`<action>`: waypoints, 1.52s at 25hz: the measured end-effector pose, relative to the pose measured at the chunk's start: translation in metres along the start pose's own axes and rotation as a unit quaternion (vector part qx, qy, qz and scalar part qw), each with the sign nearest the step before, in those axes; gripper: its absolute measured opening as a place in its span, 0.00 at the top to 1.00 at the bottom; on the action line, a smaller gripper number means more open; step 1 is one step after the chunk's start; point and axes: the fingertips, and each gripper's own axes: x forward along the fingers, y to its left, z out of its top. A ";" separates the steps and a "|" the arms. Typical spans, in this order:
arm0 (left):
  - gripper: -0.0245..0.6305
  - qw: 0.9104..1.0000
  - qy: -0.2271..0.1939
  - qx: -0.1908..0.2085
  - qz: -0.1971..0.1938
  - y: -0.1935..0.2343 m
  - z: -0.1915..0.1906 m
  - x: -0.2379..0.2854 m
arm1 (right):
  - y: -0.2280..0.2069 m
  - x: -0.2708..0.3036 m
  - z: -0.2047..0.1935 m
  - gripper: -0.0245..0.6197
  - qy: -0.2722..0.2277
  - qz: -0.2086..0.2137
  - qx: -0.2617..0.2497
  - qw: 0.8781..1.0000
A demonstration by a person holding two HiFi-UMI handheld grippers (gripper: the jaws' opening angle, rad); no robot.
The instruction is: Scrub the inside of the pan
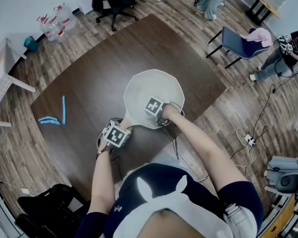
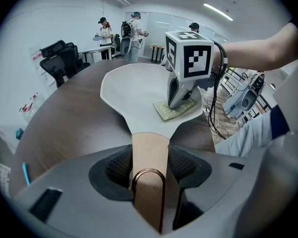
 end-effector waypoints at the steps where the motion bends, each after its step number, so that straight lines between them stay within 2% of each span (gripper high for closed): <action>1: 0.62 1.000 0.000 0.000 0.000 0.000 0.000 0.000 | 0.003 0.000 0.003 0.95 -0.007 -0.001 -0.010 1.000; 5: 0.62 1.000 0.000 0.001 0.000 -0.001 -0.001 0.001 | 0.013 0.001 0.017 0.95 -0.045 -0.006 -0.051 0.998; 13: 0.62 1.000 -0.001 0.001 -0.003 0.000 0.001 0.001 | 0.026 -0.003 0.048 0.95 -0.107 -0.033 -0.132 0.985; 17: 0.62 1.000 -0.003 -0.009 -0.030 -0.010 -0.004 0.008 | 0.030 -0.003 0.055 0.95 -0.124 -0.030 -0.149 0.981; 25: 0.62 1.000 -0.006 0.006 0.000 0.002 0.002 0.000 | 0.031 -0.002 0.072 0.95 -0.149 -0.051 -0.183 0.970; 30: 0.62 0.999 -0.007 -0.014 -0.050 -0.019 -0.005 0.013 | 0.030 -0.002 0.081 0.95 -0.173 -0.054 -0.192 0.964; 38: 0.62 0.999 -0.006 -0.015 -0.051 -0.019 -0.006 0.013 | 0.023 -0.003 0.096 0.95 -0.198 -0.085 -0.190 0.958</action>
